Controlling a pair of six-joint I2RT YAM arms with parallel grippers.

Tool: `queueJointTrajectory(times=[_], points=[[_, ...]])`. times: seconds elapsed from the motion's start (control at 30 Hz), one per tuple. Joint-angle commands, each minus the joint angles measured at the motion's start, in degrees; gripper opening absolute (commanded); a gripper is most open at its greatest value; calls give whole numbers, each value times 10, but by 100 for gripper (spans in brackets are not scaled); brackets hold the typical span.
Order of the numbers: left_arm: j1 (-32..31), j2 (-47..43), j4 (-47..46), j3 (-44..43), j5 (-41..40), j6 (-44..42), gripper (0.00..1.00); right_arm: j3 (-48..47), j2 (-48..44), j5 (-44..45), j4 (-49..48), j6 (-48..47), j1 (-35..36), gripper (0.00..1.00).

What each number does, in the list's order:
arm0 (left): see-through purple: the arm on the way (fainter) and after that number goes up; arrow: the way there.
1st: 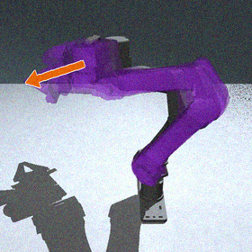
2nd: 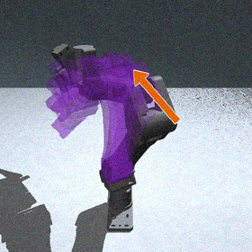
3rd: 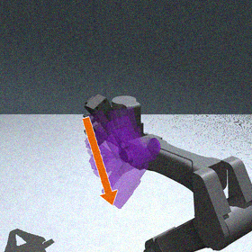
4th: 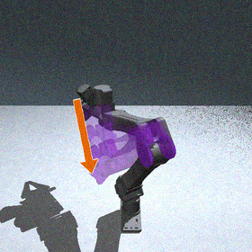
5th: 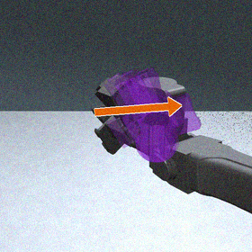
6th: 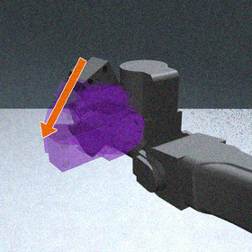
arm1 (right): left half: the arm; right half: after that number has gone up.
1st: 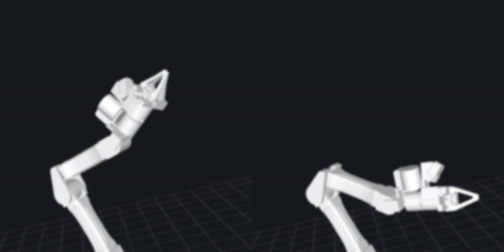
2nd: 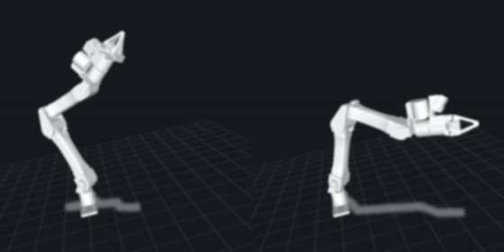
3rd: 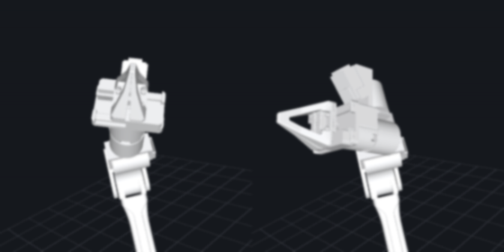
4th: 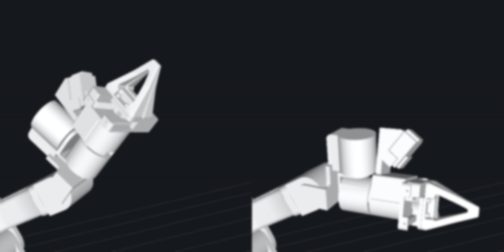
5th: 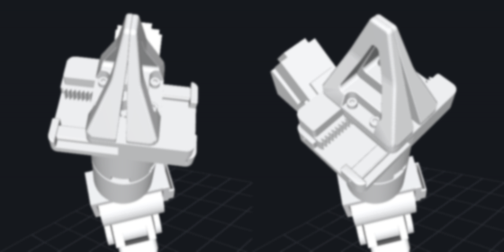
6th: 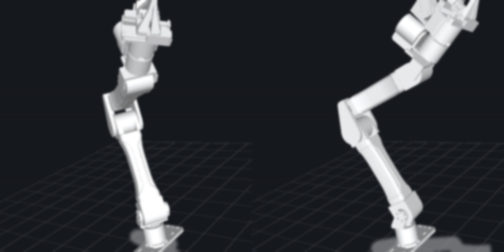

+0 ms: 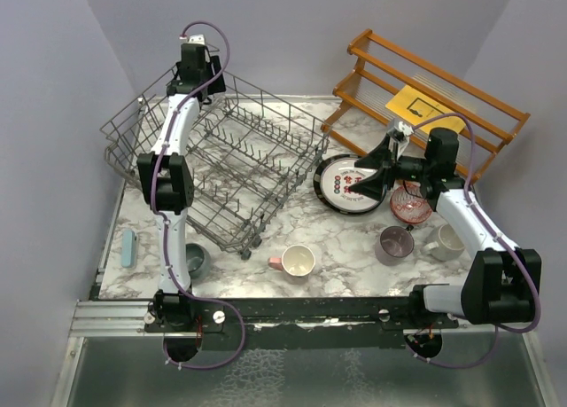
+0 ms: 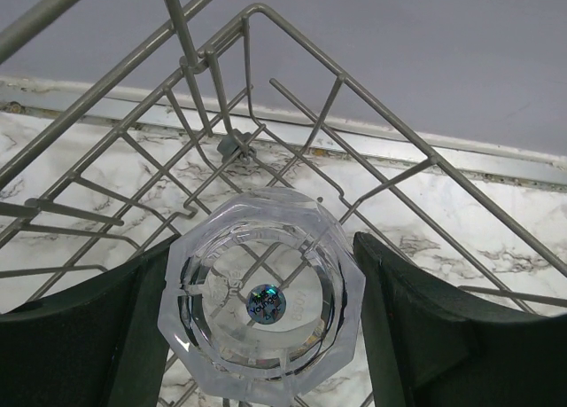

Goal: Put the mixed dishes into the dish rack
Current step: Turn the cup upside down in the dish rack.

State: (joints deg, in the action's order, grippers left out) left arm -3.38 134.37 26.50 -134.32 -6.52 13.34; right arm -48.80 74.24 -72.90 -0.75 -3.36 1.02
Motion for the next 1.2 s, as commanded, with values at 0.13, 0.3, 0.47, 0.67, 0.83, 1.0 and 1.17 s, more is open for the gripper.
queueJointTrajectory(times=[0.13, 0.3, 0.47, 0.67, 0.83, 1.0, 1.17], points=[[12, 31, -78, -28, -25, 21, 0, 12, 2, -23, -11, -2, -10, 100], [12, 45, -87, -31, -28, 29, 0, 13, 6, -23, -13, -1, -10, 100], [13, 58, -93, -31, -33, 29, 2, 13, 9, -23, -13, -1, -10, 100], [17, 67, -105, -26, -36, 32, 11, 13, 11, -22, -14, -1, -10, 100], [20, 77, -125, -21, -48, 40, 23, 15, 10, -23, -18, 4, -12, 100], [21, 88, -145, -23, -54, 54, 33, 15, 10, -24, -19, 5, -15, 100], [22, 92, -159, -26, -51, 62, 43, 14, 11, -24, -19, 6, -16, 100]])
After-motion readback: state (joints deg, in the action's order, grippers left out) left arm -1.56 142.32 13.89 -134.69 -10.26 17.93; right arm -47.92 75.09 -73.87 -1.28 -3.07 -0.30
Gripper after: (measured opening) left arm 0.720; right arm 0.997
